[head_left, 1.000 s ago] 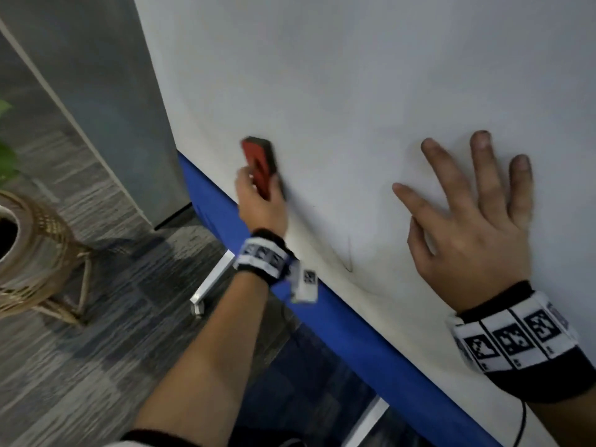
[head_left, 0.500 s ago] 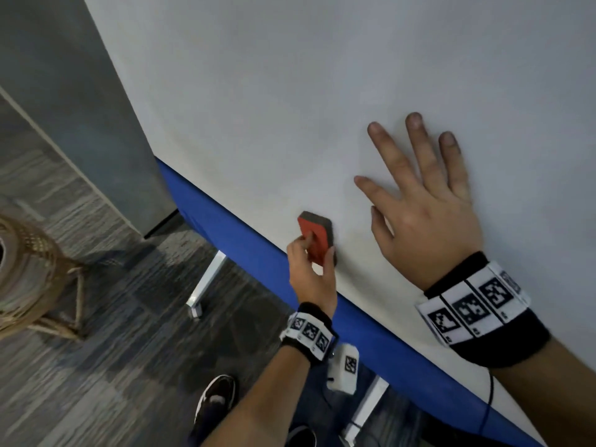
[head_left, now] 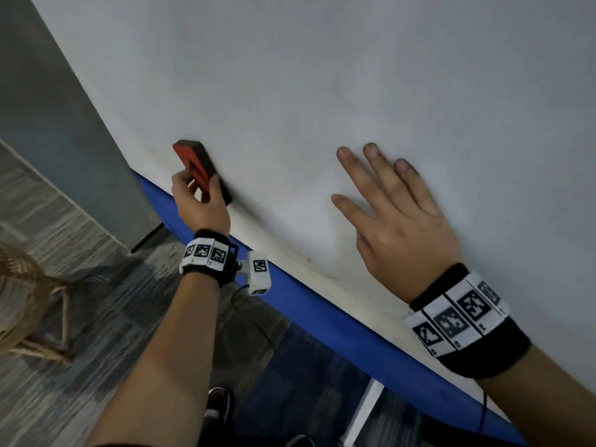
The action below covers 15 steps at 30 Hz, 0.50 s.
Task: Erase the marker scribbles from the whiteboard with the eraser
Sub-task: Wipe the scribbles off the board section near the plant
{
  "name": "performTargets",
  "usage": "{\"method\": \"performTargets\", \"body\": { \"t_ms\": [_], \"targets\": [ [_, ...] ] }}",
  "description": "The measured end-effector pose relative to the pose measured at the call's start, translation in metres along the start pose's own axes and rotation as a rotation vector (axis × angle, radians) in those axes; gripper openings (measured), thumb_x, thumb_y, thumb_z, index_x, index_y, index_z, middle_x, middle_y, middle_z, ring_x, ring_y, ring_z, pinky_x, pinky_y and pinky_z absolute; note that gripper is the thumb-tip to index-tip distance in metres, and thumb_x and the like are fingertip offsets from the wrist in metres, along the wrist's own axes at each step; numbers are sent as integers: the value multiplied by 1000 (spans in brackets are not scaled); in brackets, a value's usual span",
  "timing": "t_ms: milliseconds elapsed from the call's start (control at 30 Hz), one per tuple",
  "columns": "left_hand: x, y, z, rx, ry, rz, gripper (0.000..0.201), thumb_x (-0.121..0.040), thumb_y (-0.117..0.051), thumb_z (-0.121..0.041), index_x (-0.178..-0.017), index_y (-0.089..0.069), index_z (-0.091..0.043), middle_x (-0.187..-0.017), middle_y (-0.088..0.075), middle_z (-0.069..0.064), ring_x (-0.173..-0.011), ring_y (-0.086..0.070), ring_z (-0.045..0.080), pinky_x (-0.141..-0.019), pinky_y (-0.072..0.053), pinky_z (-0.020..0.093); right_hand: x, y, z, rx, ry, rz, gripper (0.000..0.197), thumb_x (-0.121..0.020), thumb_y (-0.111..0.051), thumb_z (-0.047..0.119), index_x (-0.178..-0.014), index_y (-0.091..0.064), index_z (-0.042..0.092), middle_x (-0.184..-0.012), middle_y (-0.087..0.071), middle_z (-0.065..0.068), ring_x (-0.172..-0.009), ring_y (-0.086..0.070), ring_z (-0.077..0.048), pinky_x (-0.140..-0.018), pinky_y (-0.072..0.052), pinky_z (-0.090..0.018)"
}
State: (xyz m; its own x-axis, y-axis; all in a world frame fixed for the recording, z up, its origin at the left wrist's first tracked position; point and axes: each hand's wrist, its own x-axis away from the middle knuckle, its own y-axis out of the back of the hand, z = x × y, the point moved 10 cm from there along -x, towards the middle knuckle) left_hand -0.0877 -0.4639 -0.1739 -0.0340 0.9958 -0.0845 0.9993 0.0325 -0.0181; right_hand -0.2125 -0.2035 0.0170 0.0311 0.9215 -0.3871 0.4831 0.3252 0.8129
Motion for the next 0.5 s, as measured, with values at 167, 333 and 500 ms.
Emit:
{"method": "performTargets", "body": {
  "t_ms": [167, 333, 500],
  "targets": [
    [48, -8, 30, -43, 109, -8, 29, -101, -68, -13, -125, -53, -13, -127, -61, 3, -114, -62, 15, -98, -60, 41, -1, -4, 3, 31, -4, -8, 52, -107, -19, 13, -130, -66, 18, -168, -24, -10, -156, -19, -29, -128, -6, -41],
    [162, -39, -13, -123, -140, 201, 35, -93, -72, -2, -112, -54, -25, -121, -54, -6, -106, -58, 11, -98, -50, 22, 1, -3, 3, 50, 42, -34, 45, -100, -42, 8, -140, -60, 17, -168, -23, -13, -155, -18, -33, -129, -5, -44],
    [135, -36, -30, -246, -331, 388, 30, -87, -80, -1, -110, -63, -11, -128, -58, 6, -104, -57, 10, -92, -44, 3, 14, 8, -10, 12, 112, -73, 64, -90, -47, -15, -151, -47, 5, -162, -34, -18, -151, -31, -32, -130, -13, -41]
  ]
}}
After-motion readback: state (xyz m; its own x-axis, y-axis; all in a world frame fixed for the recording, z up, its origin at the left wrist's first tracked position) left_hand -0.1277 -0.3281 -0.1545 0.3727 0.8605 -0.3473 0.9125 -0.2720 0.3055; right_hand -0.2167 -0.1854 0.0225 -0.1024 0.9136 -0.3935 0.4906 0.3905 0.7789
